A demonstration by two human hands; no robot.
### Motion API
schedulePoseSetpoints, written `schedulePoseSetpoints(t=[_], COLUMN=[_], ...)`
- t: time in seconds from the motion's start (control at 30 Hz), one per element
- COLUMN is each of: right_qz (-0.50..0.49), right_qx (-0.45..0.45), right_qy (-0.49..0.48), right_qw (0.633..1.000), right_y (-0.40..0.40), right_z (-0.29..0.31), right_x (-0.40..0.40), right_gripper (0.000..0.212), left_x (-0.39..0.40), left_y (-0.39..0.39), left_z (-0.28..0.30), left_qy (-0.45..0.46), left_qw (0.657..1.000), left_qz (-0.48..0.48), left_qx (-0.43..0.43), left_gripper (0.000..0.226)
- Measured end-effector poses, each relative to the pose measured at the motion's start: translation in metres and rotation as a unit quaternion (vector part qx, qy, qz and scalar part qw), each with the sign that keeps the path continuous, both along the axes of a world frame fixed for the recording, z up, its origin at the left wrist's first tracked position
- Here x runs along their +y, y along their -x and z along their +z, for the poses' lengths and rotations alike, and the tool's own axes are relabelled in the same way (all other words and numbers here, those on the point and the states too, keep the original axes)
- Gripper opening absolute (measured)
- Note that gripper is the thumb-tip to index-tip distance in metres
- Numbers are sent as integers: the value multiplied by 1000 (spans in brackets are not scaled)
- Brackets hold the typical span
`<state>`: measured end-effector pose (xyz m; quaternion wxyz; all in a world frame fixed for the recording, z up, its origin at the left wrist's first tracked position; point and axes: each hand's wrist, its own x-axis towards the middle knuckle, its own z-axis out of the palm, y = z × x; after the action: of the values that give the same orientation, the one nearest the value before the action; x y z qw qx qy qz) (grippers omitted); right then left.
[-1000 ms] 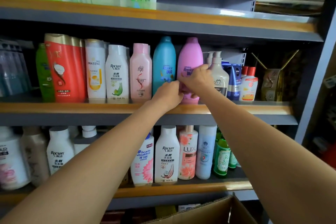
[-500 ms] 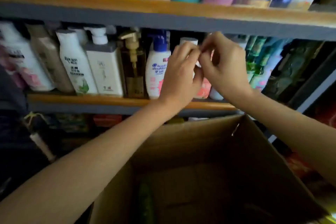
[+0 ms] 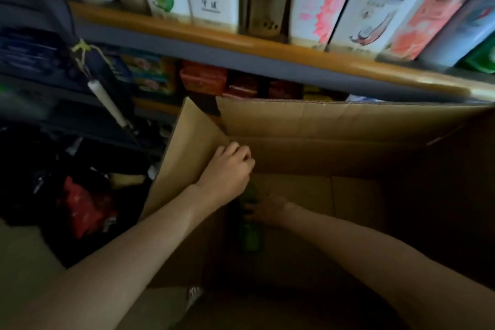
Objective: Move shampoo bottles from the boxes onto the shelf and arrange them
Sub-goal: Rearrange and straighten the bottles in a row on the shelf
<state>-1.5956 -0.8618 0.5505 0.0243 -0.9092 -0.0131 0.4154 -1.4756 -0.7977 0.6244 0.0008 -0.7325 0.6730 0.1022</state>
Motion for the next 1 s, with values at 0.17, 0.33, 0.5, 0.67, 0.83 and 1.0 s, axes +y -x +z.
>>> schedulePoseSetpoints(t=[0.17, 0.33, 0.5, 0.67, 0.83, 1.0], right_qz=[-35, -205, -307, -329, -351, -381], right_qx=[42, 6, -20, -45, -39, -73], right_qy=[-49, 42, 70, 80, 96, 110], right_qw=[997, 978, 949, 940, 931, 915], right_y=[-11, 2, 25, 72, 130, 156], right_z=[-47, -53, -51, -49, -34, -13], right_x=[31, 21, 0, -18, -38, -58], right_gripper=[51, 52, 59, 66, 67, 71], left_x=[4, 10, 18, 7, -24, -52], left_y=[-5, -12, -18, 3, 43, 91], left_z=[-11, -15, -20, -15, 1, 10], left_qy=[-51, -59, -55, -46, -30, -26], left_qw=[999, 998, 998, 997, 996, 993], left_qz=[-9, -19, -32, -53, -79, -115], left_qx=[4, 13, 30, 24, 0, -16], left_gripper=[28, 29, 29, 26, 26, 29])
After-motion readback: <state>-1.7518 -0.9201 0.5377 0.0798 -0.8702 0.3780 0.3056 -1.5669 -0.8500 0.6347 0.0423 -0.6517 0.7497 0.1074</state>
